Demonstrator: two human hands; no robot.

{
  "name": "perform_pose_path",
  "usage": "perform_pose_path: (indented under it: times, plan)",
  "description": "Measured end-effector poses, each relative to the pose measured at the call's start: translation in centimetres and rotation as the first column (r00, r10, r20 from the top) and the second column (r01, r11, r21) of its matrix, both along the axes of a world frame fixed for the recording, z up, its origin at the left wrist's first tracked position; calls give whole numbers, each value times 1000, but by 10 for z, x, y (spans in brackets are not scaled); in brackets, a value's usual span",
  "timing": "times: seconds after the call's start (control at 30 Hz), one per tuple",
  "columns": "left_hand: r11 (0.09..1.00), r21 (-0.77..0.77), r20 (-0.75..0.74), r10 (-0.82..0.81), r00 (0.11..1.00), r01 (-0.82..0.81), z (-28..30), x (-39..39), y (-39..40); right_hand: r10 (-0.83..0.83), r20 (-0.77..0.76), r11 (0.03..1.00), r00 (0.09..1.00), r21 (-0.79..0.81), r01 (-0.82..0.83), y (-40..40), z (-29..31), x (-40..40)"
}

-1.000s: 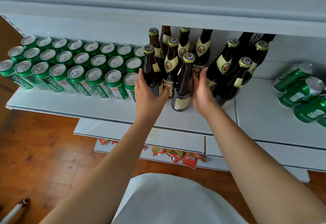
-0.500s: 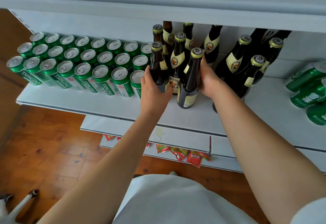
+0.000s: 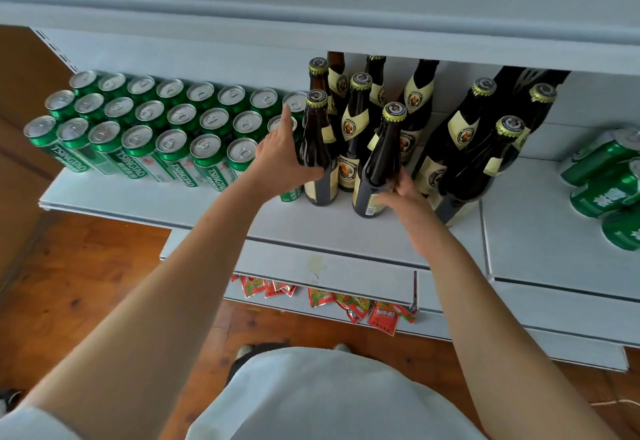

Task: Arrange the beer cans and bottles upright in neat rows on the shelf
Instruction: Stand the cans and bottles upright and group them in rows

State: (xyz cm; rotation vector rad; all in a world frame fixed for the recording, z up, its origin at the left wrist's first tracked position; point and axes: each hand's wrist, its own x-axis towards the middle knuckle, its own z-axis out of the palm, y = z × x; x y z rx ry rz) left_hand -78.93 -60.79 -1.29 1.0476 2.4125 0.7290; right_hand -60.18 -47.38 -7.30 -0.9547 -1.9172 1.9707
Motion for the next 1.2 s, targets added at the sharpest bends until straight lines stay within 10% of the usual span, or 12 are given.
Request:
perform_pose_path:
  times: [0.33,0.5,0.8,1.2]
  plan:
    - [982,91,78,-176,981,169,2,-48,-3,-185,8,874,983,458,161,-35,-11,-20]
    - [984,-4,-142,-177,974,178,3,-81,12,-262,37,847,964,488,212,-55,-12,-37]
    - [851,-60,-109,-525,844,521,0,-95,42,-460,55,802,886,455,388,-61,-16,-57]
    - [815,-148,-228,-579,783,560,-13,-100,46,-474,75,839,878,341,424,-47,-15,-62]
